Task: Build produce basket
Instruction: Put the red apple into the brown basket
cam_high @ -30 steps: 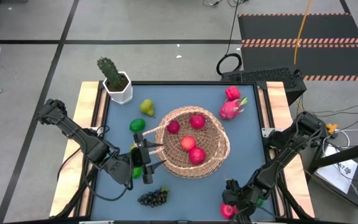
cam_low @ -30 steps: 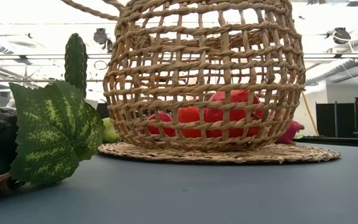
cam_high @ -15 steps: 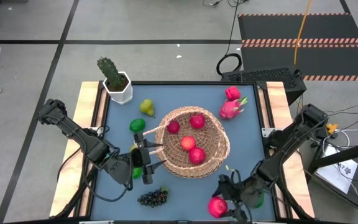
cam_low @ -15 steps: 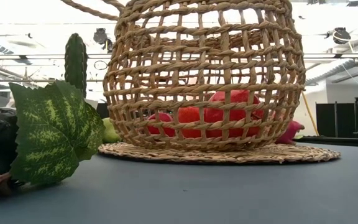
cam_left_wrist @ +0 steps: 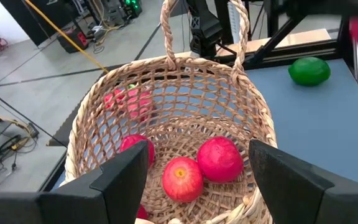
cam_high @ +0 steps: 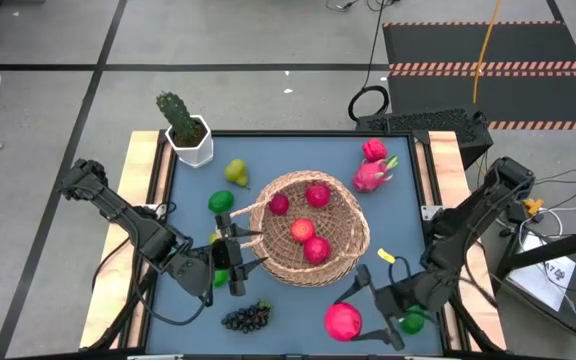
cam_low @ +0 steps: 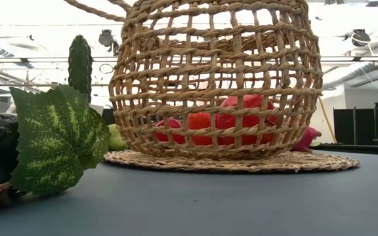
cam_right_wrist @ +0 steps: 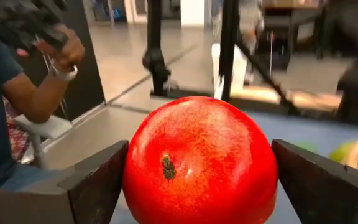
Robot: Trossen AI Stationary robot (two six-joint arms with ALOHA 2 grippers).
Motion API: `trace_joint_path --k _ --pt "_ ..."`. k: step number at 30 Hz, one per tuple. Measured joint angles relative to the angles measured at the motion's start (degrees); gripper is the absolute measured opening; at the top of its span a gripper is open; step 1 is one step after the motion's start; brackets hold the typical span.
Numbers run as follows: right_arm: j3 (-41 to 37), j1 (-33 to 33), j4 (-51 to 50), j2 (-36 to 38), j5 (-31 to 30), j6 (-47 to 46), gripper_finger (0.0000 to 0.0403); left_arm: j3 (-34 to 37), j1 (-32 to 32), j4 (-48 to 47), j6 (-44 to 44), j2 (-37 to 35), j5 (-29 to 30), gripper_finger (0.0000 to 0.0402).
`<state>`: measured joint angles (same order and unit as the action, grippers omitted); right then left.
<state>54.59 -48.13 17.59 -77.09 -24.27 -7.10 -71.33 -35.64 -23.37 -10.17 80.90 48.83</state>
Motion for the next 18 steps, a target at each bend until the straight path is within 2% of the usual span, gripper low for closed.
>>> trace_joint_path --k 4,8,11,18 --pt "0.0 -0.5 1.1 2.4 -0.2 10.5 0.0375 0.0 0.0 0.0 0.0 0.0 0.0 0.0273" --pt "0.0 -0.8 1.4 4.7 -4.2 19.3 0.0375 0.0 0.0 0.0 0.0 0.0 0.0 0.0273" --pt "0.0 -0.7 1.6 6.6 -6.2 24.3 0.0375 0.0 0.0 0.0 0.0 0.0 0.0 0.0273" --pt "0.0 -1.2 0.9 12.1 -6.0 31.5 0.0375 0.0 0.0 0.1 -1.4 0.0 -0.1 0.0273"
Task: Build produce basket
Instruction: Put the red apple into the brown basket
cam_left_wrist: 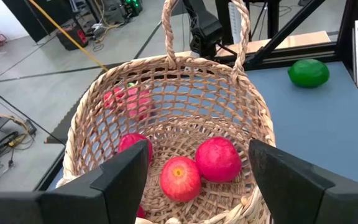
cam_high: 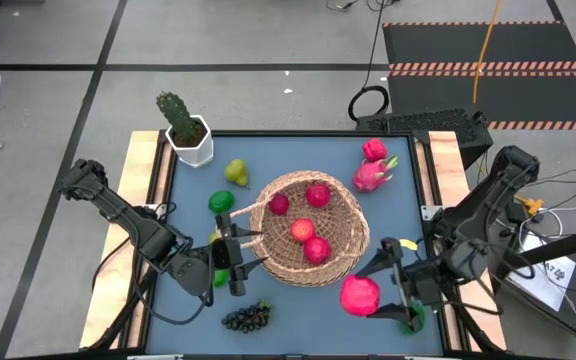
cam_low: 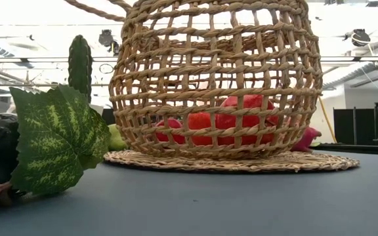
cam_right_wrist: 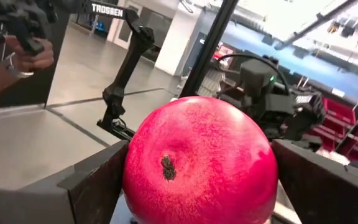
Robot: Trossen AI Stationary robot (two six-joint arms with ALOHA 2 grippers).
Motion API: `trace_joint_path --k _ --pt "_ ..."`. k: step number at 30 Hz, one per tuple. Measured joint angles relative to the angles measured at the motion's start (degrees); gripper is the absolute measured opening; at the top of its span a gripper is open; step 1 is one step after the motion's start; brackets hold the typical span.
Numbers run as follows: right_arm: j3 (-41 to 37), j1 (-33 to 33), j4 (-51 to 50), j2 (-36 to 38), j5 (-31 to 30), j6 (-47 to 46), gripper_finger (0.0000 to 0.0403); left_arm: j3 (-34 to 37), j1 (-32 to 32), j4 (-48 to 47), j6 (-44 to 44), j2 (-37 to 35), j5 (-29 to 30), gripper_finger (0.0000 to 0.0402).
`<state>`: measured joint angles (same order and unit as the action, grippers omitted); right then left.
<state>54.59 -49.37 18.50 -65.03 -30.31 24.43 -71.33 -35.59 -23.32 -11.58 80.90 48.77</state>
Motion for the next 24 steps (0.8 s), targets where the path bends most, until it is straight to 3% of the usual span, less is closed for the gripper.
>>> trace_joint_path --k 6,16,24 --pt "-3.4 -0.3 -0.4 3.3 0.1 3.7 0.0375 0.0 0.0 0.0 -2.3 0.0 0.0 0.0273" --pt "-18.1 -0.2 31.6 6.5 0.4 13.9 0.0375 0.0 0.0 0.0 -4.7 0.3 -0.3 0.0273" --pt "-23.6 -0.2 41.4 10.2 0.3 15.0 0.0375 0.0 0.0 -0.2 -5.1 0.5 -0.5 0.0273"
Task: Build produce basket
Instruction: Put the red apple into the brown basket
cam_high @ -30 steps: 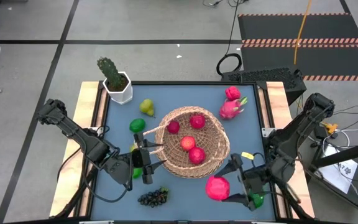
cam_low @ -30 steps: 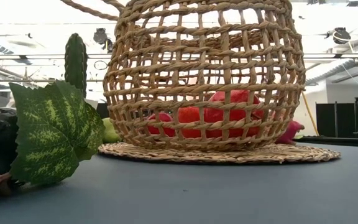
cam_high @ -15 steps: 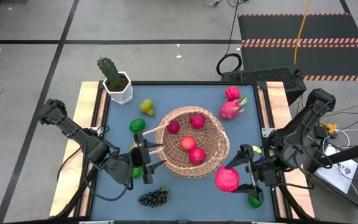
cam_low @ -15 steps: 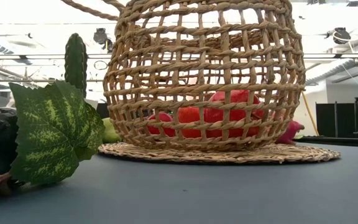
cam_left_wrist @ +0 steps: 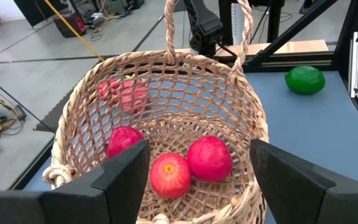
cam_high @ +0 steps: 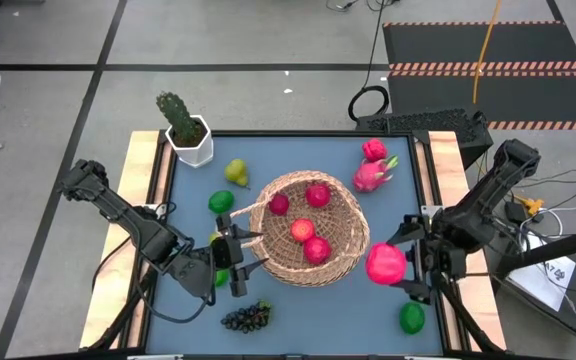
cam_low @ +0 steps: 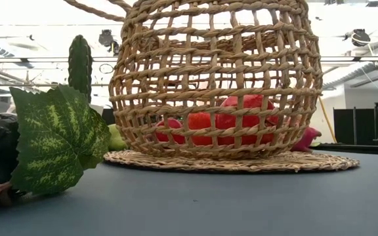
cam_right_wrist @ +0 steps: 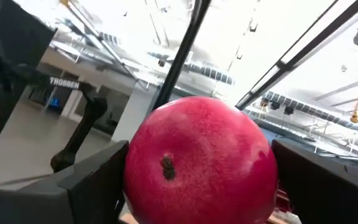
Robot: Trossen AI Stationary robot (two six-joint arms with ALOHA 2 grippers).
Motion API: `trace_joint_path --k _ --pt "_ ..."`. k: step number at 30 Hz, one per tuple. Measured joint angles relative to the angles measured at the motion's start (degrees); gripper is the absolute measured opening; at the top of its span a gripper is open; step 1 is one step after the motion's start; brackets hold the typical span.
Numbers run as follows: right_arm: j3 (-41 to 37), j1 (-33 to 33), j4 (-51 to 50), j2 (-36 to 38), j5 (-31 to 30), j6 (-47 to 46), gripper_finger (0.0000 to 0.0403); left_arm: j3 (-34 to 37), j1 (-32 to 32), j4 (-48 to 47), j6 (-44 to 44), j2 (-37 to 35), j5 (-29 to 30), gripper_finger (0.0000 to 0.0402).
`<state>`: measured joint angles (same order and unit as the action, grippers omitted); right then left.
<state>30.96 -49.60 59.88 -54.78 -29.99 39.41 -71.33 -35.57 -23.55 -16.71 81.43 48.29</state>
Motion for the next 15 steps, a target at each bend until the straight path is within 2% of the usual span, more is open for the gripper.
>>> trace_joint_path --k 15 --pt "-0.3 0.0 0.1 0.6 -0.2 0.6 0.0375 0.0 0.7 0.0 -0.6 0.0 0.0 0.0273"
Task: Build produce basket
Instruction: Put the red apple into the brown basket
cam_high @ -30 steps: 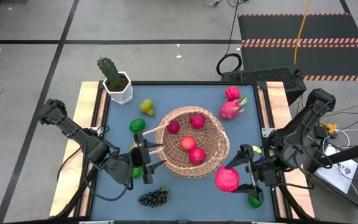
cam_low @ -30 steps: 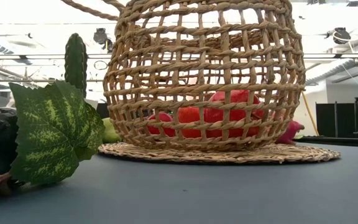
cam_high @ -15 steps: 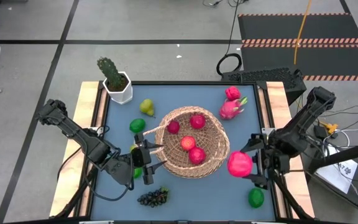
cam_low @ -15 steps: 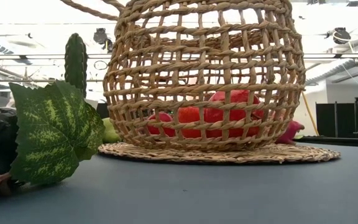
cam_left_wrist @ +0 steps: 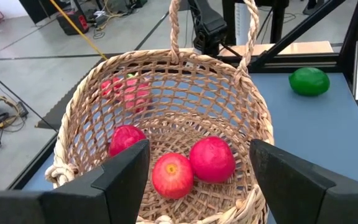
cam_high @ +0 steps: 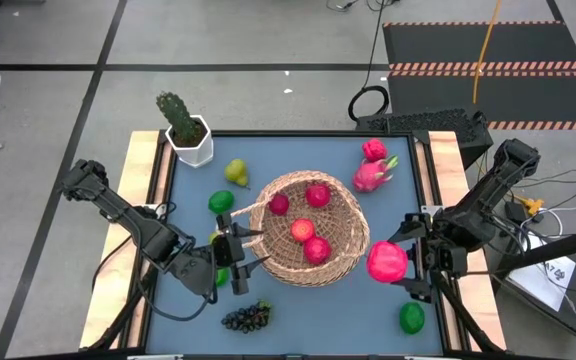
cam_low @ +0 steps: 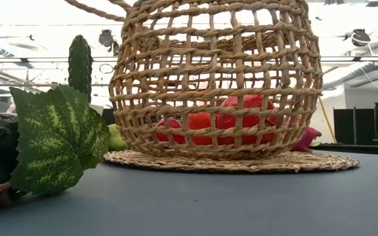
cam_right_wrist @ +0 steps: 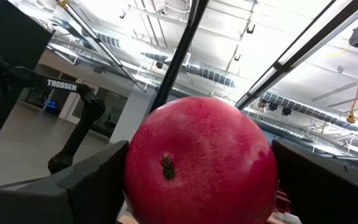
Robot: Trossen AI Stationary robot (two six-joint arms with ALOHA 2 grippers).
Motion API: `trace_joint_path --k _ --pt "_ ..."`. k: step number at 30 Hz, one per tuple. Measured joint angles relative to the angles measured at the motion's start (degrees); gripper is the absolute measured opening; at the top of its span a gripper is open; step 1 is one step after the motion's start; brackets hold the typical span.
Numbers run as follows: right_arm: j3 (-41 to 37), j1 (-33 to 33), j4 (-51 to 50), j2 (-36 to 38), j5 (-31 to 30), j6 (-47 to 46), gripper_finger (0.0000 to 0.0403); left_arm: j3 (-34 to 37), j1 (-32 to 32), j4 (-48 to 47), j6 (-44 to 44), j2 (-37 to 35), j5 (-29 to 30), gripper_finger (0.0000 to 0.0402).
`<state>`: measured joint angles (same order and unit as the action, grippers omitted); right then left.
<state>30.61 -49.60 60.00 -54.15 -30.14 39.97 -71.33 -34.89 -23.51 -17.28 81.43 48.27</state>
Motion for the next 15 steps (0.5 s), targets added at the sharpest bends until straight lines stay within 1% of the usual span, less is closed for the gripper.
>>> trace_joint_path --k 10,15 --pt "0.0 0.0 0.0 0.0 0.1 2.2 0.0375 0.0 0.0 0.0 0.0 0.0 0.0 0.0273" --pt "0.0 0.0 0.0 0.0 0.1 6.3 0.0375 0.0 0.0 0.0 -0.2 0.0 0.0 0.0273"
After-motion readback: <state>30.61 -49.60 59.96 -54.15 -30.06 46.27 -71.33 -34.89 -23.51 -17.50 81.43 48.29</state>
